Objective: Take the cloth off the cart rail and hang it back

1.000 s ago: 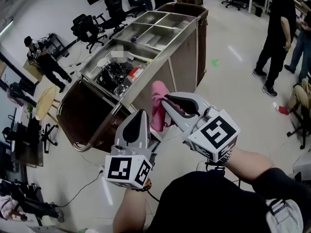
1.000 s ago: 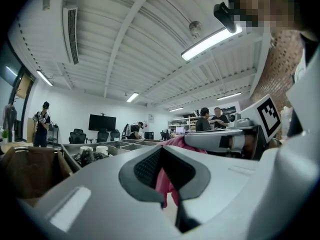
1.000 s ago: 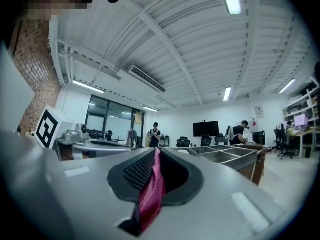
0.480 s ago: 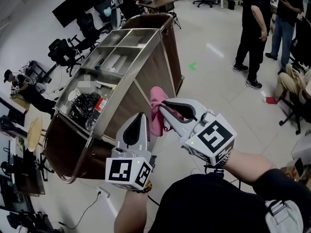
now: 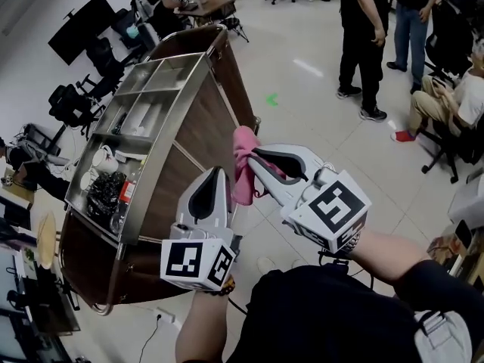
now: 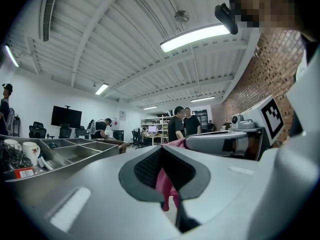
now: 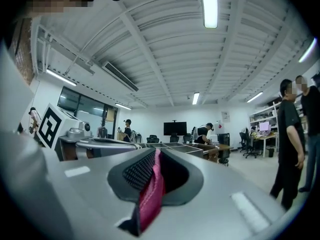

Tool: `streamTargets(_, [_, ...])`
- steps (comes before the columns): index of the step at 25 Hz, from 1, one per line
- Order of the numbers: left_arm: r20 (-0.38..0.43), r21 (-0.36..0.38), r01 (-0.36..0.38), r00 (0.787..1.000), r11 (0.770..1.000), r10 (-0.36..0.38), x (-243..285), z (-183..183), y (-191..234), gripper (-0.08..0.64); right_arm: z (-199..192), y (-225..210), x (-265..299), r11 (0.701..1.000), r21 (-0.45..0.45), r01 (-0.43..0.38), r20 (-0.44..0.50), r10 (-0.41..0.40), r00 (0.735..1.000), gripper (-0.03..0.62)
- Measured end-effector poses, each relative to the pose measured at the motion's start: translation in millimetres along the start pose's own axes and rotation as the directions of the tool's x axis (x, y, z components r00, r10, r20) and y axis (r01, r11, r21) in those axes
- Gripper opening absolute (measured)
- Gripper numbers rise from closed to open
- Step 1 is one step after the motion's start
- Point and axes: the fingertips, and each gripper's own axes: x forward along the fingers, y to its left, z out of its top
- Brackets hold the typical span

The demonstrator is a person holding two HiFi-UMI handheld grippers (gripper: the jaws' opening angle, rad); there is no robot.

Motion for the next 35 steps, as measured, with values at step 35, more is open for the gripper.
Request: streamTargets(35, [0.051, -0.060, 0.240, 0.970, 0.969, -0.237, 183, -59, 136, 0.000, -64, -161, 150, 0.963, -0.043, 0.266, -0.070, -0.269, 0.961, 0.029])
